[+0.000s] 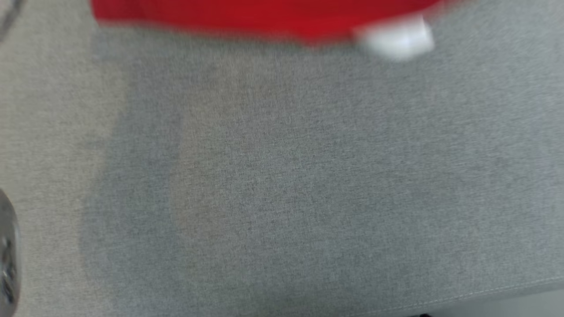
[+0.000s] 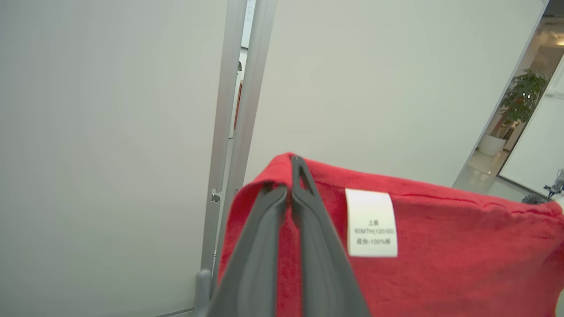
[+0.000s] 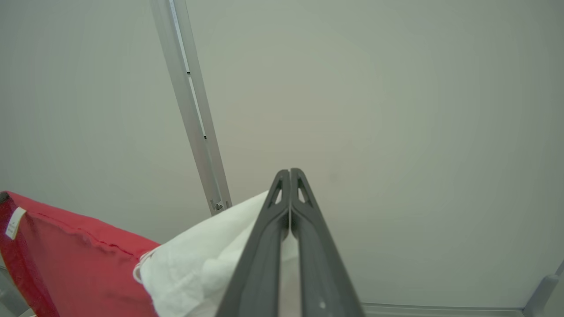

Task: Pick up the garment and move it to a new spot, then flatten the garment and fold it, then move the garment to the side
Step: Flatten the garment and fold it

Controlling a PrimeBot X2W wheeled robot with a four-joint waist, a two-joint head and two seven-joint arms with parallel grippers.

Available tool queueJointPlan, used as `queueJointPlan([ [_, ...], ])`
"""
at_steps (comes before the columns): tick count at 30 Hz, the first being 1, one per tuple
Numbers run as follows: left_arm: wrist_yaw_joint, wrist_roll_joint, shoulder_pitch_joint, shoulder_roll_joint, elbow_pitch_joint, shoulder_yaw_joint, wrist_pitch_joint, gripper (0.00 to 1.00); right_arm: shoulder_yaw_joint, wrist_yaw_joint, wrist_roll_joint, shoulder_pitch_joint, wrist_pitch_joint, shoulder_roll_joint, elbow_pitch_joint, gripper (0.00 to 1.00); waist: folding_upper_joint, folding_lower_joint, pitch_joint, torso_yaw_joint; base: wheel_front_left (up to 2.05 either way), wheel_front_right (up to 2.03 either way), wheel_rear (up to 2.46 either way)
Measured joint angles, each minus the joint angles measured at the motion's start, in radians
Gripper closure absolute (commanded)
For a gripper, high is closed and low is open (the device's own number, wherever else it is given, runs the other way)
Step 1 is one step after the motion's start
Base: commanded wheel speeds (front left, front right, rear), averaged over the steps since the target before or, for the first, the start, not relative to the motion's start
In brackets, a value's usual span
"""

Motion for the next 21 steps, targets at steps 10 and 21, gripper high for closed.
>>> queueJointPlan([
  [10,-0.121,0.118,-0.169,-0.029,0.444,-0.132,-0.361,1.0,0.155,0.0,-0.021,-0.038,-0.211,0.011,0.271,1.0,0.0,0.0,0.143,0.001,0.0,0.0,0.0],
  [21,-0.131,0.002,0.447,0.097,0.312,-0.306,-0.543,1.0,0.152,0.0,0.203,0.717,-0.306,-0.108,0.004,1.0,0.0,-0.0003,0.038,0.006,0.0,0.0,0.0],
])
